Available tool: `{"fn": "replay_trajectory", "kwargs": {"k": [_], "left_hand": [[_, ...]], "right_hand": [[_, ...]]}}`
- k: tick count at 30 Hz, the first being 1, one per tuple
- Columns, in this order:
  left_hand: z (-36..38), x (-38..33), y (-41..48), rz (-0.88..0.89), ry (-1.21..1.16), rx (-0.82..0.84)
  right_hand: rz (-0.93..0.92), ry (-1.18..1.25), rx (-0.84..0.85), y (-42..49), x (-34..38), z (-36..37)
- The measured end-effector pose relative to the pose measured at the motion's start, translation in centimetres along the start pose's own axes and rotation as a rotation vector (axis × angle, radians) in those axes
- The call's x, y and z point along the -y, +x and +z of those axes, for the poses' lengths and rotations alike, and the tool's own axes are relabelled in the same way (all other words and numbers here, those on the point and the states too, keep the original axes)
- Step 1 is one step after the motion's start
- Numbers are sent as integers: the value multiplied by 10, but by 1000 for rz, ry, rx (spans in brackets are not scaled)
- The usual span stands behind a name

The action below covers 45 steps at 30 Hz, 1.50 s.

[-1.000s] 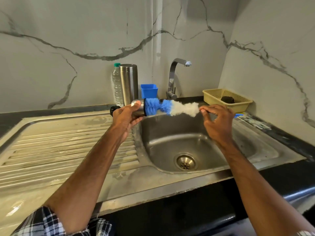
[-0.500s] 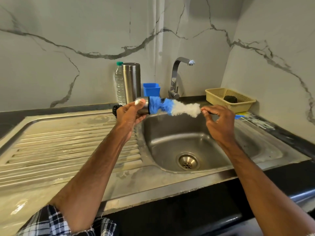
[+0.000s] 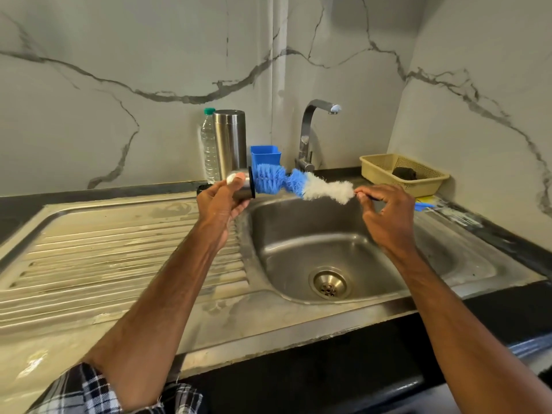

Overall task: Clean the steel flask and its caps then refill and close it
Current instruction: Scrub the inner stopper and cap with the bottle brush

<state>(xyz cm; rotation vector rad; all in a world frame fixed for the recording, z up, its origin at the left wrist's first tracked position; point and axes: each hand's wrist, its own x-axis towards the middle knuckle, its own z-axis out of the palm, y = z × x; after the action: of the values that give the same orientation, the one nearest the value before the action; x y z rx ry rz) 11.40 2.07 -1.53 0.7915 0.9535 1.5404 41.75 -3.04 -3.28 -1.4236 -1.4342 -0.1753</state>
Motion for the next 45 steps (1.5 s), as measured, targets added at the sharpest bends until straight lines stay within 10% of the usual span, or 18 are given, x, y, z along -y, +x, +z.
{"fn": "replay_trajectory", "kwargs": {"k": [10,17,29,39,45], "left_hand": [[20,10,-35,-104,340,345],[42,29,-56,286,712,359],[50,44,-61,543,823,315],[40,21,-56,-272,238,492],[44,19,-58,-389,1,430]], "right_hand": [[340,217,110,-2,14,6],[575,672,358,-9,35,12],[426,657,481,-22,66,12],[470,706,375,-16,58,4],[443,709,426,-21,63,8]]}}
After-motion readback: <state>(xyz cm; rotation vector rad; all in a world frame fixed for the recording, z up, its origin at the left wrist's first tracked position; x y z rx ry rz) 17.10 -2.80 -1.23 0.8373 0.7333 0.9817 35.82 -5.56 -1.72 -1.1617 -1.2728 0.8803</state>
